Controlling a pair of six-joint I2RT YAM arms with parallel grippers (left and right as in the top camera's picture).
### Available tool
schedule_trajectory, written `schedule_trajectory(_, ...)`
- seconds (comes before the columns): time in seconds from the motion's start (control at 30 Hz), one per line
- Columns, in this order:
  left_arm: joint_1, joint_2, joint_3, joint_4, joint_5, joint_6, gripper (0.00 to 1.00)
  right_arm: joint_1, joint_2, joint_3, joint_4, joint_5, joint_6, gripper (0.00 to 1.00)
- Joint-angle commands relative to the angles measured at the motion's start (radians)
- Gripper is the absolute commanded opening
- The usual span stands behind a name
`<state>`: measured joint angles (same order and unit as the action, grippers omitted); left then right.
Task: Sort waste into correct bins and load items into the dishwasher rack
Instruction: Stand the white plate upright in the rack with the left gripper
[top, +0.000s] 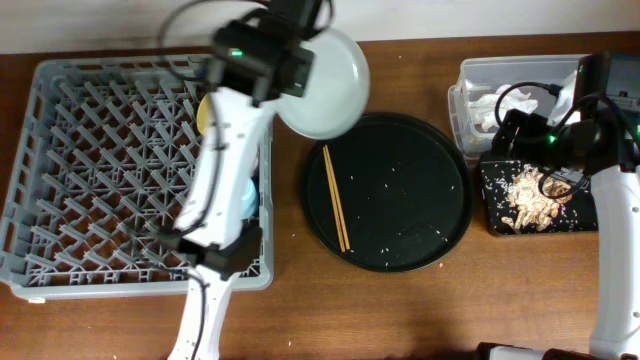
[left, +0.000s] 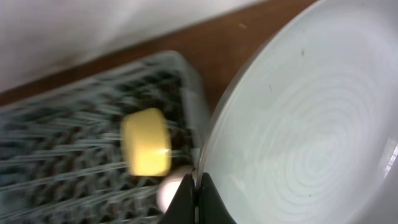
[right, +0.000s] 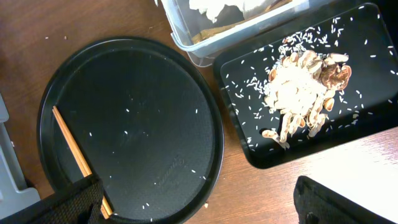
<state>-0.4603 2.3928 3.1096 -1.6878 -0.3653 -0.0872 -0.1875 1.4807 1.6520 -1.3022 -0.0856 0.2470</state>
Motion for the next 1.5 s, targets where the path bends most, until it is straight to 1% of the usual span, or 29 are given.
schedule_trajectory(0.0, 0.091, -0.241, -0.038, 0.0, -0.083, 0.037, 0.01, -0.003, 0.0, 0.002, 0.0, 0.015, -0.006, 0.99)
schedule_trajectory(0.07, 0.145, -0.36, -0.146, 0.0, -0.144, 0.036, 0.01, -0.004, 0.0, 0.002, 0.003, 0.015, -0.006, 0.99)
schedule_trajectory(0.1, 0.18, -0.422, -0.237, 0.0, -0.206, 0.035, 0.01, -0.004, 0.0, 0.002, 0.008, 0.015, -0.006, 0.99)
schedule_trajectory(0.13, 0.221, -0.483, -0.365, 0.0, -0.268, 0.033, 0.01, -0.003, 0.0, 0.001, 0.015, 0.015, -0.006, 0.99)
schedule_trajectory(0.17, 0.246, -0.528, -0.488, 0.0, -0.31, 0.006, 0.01, -0.004, 0.0, 0.0, 0.019, 0.015, -0.006, 0.99)
schedule_trajectory(0.2, 0.27, -0.576, -0.651, 0.0, -0.358, -0.037, 0.01, -0.004, 0.0, 0.0, 0.019, 0.015, -0.006, 0.99)
schedule_trajectory(0.27, 0.29, -0.591, -0.836, 0.006, -0.429, -0.035, 0.0, -0.004, 0.005, 0.0, 0.027, 0.015, -0.006, 0.99)
schedule_trajectory(0.3, 0.295, -0.59, -0.909, 0.037, -0.441, -0.035, 0.0, -0.004, 0.01, 0.0, 0.03, 0.015, -0.006, 0.99)
schedule_trajectory(0.33, 0.3, -0.59, -1.013, 0.103, -0.444, -0.03, 0.0, -0.004, 0.023, 0.0, 0.03, 0.015, -0.006, 0.99)
schedule_trajectory(0.37, 0.3, -0.589, -1.113, 0.188, -0.444, -0.002, 0.0, -0.004, 0.033, 0.0, 0.027, 0.015, -0.006, 0.99)
schedule_trajectory(0.43, 0.3, -0.589, -1.23, 0.306, -0.466, 0.071, 0.0, -0.004, 0.055, 0.0, 0.024, 0.015, -0.007, 0.99)
schedule_trajectory(0.47, 0.3, -0.589, -1.302, 0.38, -0.548, 0.085, 0.0, -0.003, 0.076, 0.0, 0.023, 0.015, -0.007, 0.99)
schedule_trajectory(0.5, 0.3, -0.589, -1.333, 0.418, -0.597, 0.085, 0.0, -0.004, 0.087, -0.002, 0.023, 0.015, -0.007, 0.99)
schedule_trajectory(0.63, 0.3, -0.589, -1.345, 0.495, -0.653, 0.098, 0.0, -0.004, 0.099, -0.002, 0.024, 0.015, -0.007, 0.99)
schedule_trajectory(0.7, 0.3, -0.589, -1.345, 0.569, -0.653, 0.168, 0.0, -0.004, 0.099, -0.002, 0.023, 0.015, -0.007, 0.99)
schedule_trajectory(0.77, 0.3, -0.589, -1.345, 0.593, -0.613, 0.168, 0.0, -0.004, 0.099, -0.002, 0.023, 0.015, -0.007, 0.99)
schedule_trajectory(0.83, 0.3, -0.587, -1.346, 0.591, -0.516, 0.168, 0.0, -0.004, 0.099, -0.002, 0.023, 0.015, -0.007, 0.99)
schedule_trajectory(0.87, 0.3, -0.586, -1.346, 0.59, -0.51, 0.168, 0.0, -0.004, 0.099, -0.002, 0.023, 0.015, -0.007, 0.99)
schedule_trajectory(0.97, 0.299, -0.586, -1.347, 0.558, -0.51, 0.167, 0.0, -0.004, 0.099, -0.002, 0.023, 0.015, -0.006, 0.99)
schedule_trajectory(1.0, 0.294, -0.587, -1.347, 0.526, -0.514, 0.167, 0.0, -0.004, 0.099, -0.002, 0.023, 0.015, -0.006, 0.99)
schedule_trajectory(1.03, 0.286, -0.586, -1.347, 0.5, -0.538, 0.153, 0.0, -0.004, 0.099, -0.002, 0.023, 0.015, -0.006, 0.99)
schedule_trajectory(1.1, 0.279, -0.587, -1.347, 0.482, -0.631, 0.125, 0.0, -0.004, 0.099, -0.002, 0.022, 0.015, -0.006, 0.99)
schedule_trajectory(1.13, 0.279, -0.587, -1.347, 0.481, -0.66, 0.125, 0.0, -0.004, 0.099, -0.002, 0.023, 0.015, -0.006, 0.99)
schedule_trajectory(1.2, 0.272, -0.587, -1.347, 0.461, -0.684, 0.088, 0.0, -0.004, 0.099, -0.002, 0.022, 0.015, -0.006, 0.99)
schedule_trajectory(1.27, 0.24, -0.587, -1.347, 0.43, -0.715, 0.029, 0.0, -0.004, 0.099, -0.002, 0.023, 0.015, -0.006, 0.99)
schedule_trajectory(1.33, 0.171, -0.587, -1.347, 0.412, -0.716, 0.027, 0.0, -0.004, 0.099, -0.002, 0.023, 0.015, -0.006, 0.99)
schedule_trajectory(1.4, 0.14, -0.587, -1.347, 0.387, -0.715, 0.012, 0.0, -0.004, 0.099, -0.002, 0.023, 0.015, -0.006, 0.99)
schedule_trajectory(1.43, 0.13, -0.587, -1.348, 0.365, -0.713, -0.013, 0.0, -0.004, 0.099, -0.002, 0.023, 0.015, -0.007, 0.99)
schedule_trajectory(1.47, 0.128, -0.587, -1.35, 0.322, -0.714, -0.064, 0.0, -0.004, 0.099, -0.002, 0.023, 0.015, -0.007, 0.99)
